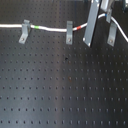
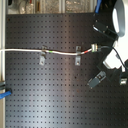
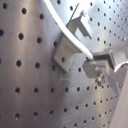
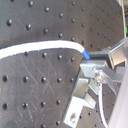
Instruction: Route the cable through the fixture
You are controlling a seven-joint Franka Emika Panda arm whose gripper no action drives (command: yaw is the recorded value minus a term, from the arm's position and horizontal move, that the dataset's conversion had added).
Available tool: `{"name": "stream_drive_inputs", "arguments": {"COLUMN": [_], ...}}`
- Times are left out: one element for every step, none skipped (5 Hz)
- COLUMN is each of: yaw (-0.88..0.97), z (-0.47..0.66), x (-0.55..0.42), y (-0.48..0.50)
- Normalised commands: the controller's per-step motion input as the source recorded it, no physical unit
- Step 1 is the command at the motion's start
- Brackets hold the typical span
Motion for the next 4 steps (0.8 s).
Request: {"name": "stream_drive_inputs", "arguments": {"yaw": [0.41,0.42,0.01,-0.06], "z": [-0.33,-0.26,0.0,0.27], "x": [-0.019,-0.042,-0.007,0.003], "y": [0.169,0.164,-0.006,-0.044]}}
